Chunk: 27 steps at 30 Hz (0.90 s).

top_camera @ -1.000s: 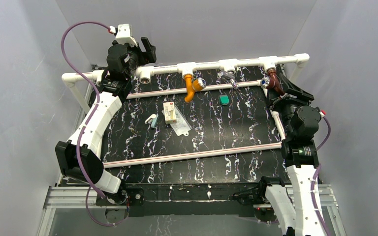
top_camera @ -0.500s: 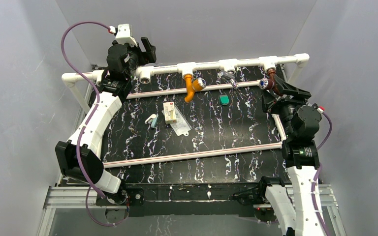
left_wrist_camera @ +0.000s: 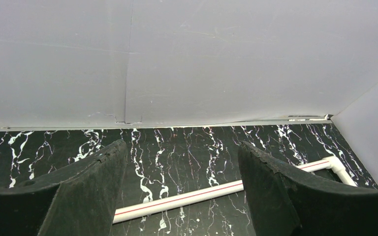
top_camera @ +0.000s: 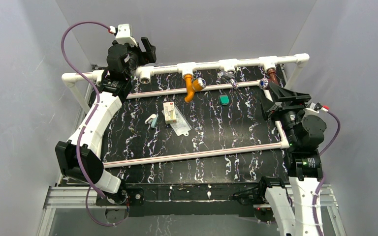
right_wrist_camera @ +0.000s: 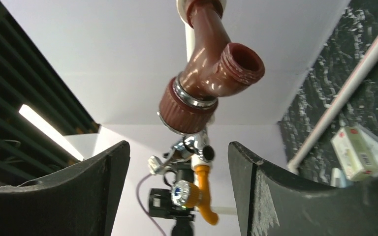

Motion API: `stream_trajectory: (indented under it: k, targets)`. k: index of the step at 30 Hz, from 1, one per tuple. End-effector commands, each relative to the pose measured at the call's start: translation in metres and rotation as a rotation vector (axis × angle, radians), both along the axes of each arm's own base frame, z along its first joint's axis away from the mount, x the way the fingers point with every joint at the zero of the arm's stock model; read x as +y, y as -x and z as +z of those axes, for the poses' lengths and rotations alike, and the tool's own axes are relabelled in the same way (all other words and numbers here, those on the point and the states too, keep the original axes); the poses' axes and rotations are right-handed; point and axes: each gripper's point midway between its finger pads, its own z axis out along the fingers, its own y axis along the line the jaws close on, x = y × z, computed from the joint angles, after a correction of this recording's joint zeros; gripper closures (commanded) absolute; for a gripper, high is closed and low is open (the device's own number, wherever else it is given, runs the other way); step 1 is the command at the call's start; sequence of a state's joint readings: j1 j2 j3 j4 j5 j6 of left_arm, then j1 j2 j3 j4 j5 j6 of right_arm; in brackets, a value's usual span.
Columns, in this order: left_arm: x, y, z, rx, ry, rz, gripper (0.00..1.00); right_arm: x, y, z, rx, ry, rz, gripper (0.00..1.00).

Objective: Install the water faucets

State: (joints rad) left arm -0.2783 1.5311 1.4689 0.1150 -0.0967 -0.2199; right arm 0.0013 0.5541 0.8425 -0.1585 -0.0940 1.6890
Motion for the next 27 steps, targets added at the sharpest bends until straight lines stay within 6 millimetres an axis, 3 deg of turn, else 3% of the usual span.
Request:
stream_trajectory:
  k: [1, 4, 10, 18, 23, 27]
  targets:
    - [0.011, 0.023, -0.185, 0.522, -0.162, 0.011, 0.21, 0.014, 0.017, -0.002, -0.003, 0.209, 0.075, 0.19]
    - [0.012, 0.024, -0.184, 0.52, -0.163, 0.013, 0.21, 0.016, 0.028, -0.011, -0.008, 0.384, 0.093, 0.18]
    - [0.01, 0.024, -0.181, 0.513, -0.156, 0.008, 0.21, 0.014, 0.049, 0.0, -0.177, 0.779, 0.087, 0.21]
    - [0.01, 0.024, -0.181, 0.513, -0.152, 0.008, 0.21, -0.026, 0.051, 0.011, -0.246, 1.42, -0.062, 0.2]
    - [0.009, 0.024, -0.183, 0.517, -0.149, 0.006, 0.21, -0.039, 0.047, 0.014, -0.305, 1.737, -0.099, 0.19]
    - [0.008, 0.023, -0.184, 0.519, -0.144, 0.003, 0.21, -0.035, 0.04, 0.014, -0.434, 1.946, -0.105, 0.18]
